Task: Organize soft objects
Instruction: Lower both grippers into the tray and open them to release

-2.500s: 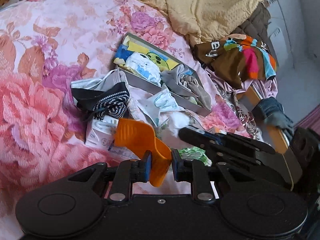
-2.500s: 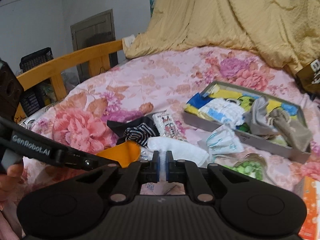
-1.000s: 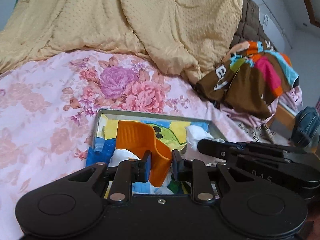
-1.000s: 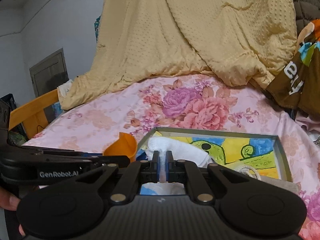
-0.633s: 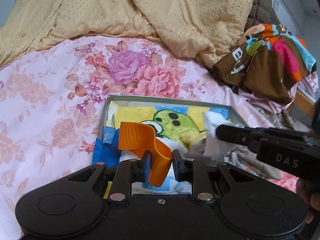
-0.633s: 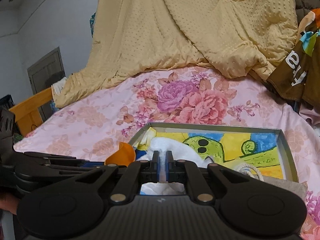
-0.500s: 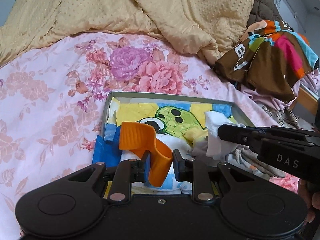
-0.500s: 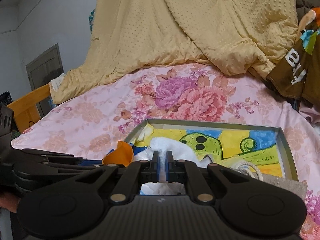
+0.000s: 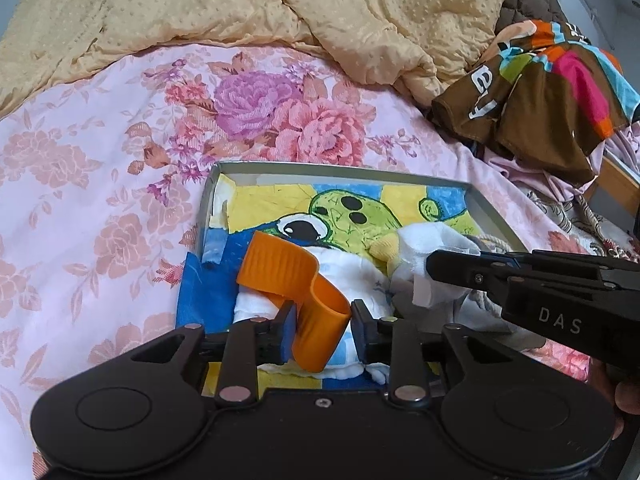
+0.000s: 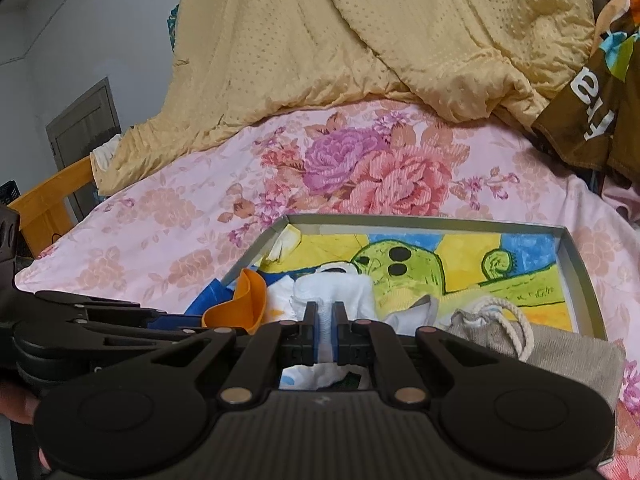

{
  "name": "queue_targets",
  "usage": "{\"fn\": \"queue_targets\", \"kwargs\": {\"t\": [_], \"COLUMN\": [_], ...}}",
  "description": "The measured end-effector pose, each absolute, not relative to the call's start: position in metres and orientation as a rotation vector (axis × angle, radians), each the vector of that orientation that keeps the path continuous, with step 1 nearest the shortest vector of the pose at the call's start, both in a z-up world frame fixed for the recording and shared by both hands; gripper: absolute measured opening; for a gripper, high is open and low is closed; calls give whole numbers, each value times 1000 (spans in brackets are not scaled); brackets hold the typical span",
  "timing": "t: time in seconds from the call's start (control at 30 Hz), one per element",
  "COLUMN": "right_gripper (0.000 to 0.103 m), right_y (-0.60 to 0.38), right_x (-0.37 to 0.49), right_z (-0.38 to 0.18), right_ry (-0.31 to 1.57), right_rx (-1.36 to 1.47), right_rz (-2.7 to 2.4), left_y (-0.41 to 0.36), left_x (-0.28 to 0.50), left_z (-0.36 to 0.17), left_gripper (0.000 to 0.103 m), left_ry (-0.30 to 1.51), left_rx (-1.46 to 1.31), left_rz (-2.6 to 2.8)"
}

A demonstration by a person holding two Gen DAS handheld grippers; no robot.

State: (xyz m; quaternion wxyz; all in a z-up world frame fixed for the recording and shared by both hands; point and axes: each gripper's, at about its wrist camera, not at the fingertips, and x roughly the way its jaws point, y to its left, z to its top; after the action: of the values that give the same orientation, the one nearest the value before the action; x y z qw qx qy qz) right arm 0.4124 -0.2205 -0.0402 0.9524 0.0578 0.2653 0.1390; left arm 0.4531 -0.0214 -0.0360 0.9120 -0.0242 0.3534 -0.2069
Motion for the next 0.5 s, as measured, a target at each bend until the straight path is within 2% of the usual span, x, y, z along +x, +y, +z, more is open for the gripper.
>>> {"fn": "queue_targets", "kwargs": {"t": [0.3,0.5], "right_gripper": [21,38], "right_y": [-223,-227], "right_x": [411,406], "right_z": [-41,-41], "right_ry": [560,572], "right_rx": [126,130], "right_rz": [277,285], "left_y": [-16,-8], "left_x": [452,446], "left_z": [-37,-34], "left_gripper": [40,54], "left_ry": [764,773], "left_rx": [-104,-195], "left_rz": [-409,-408]}}
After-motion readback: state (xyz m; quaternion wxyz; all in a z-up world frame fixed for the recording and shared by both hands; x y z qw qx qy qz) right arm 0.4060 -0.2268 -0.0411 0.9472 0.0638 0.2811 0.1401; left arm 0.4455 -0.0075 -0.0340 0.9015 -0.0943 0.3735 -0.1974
